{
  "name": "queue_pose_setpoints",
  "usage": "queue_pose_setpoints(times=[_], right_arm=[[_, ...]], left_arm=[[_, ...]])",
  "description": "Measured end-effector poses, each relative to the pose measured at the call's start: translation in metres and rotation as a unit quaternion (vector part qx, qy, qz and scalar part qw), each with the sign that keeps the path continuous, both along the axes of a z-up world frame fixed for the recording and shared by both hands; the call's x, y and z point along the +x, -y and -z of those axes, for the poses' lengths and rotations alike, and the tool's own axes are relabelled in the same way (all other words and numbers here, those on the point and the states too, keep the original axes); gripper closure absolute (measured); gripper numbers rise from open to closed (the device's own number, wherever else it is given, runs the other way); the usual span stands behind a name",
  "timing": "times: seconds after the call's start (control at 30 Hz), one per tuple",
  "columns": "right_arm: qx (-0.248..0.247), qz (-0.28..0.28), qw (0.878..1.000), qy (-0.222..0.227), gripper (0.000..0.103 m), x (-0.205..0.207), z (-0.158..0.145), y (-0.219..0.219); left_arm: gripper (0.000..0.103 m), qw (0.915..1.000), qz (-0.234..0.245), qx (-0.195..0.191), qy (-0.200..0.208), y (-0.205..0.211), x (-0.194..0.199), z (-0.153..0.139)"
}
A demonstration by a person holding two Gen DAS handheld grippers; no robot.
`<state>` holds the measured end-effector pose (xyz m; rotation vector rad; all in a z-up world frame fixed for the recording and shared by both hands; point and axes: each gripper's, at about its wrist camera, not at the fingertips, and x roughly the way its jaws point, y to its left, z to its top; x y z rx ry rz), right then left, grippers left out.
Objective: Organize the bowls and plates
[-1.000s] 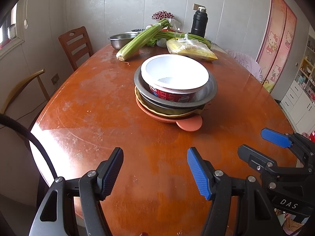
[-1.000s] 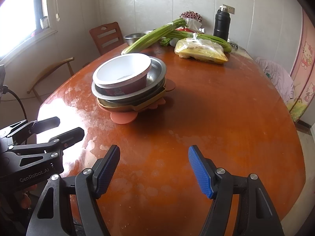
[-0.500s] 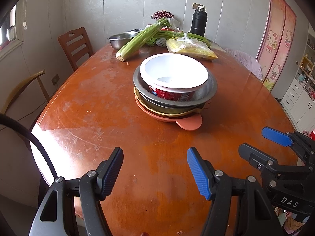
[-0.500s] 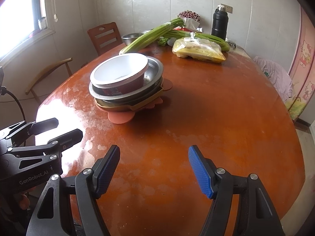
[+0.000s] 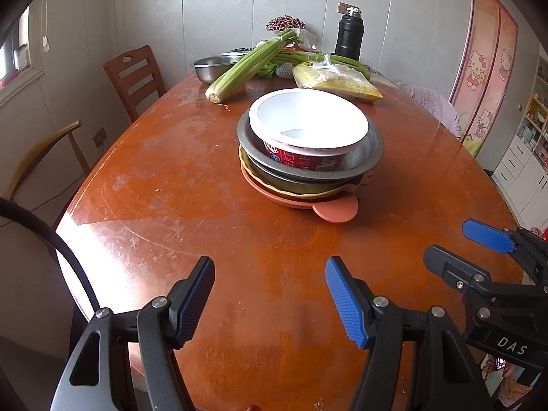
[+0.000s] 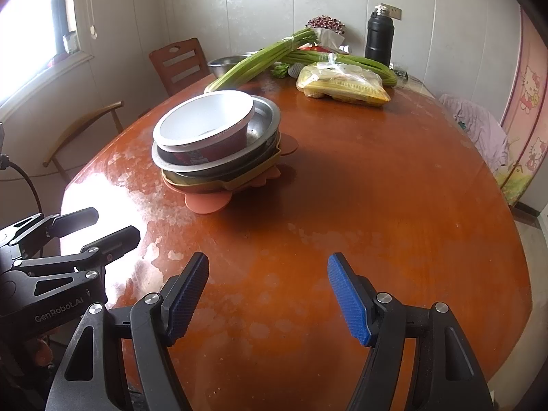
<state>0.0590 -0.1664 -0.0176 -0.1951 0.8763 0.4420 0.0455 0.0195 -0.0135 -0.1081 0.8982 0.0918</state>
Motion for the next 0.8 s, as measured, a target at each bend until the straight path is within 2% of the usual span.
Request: queue_pose_setpoints(times=[0.63, 0.73, 0.8], right_arm=[[-0.001, 0.006, 1.000, -0.005, 0.029, 0.006, 0.003, 0.005], [0.008, 0.010, 1.000, -0.004, 0.029, 0.011, 0.001, 0.010], [0.013, 0.018, 1.000, 0.005, 0.029, 0.021, -0.006, 0.021]], left_arm=[[0.036, 0.9997, -0.017, 0.014, -0.010, -0.009, 0.005, 0.004], [0.034, 0.9997, -0.015, 0.009, -0.016, -0.022, 0.013, 0.004], [0.034, 0.9992, -0.036, 0.014, -0.011, -0.048, 0.025, -0.002]])
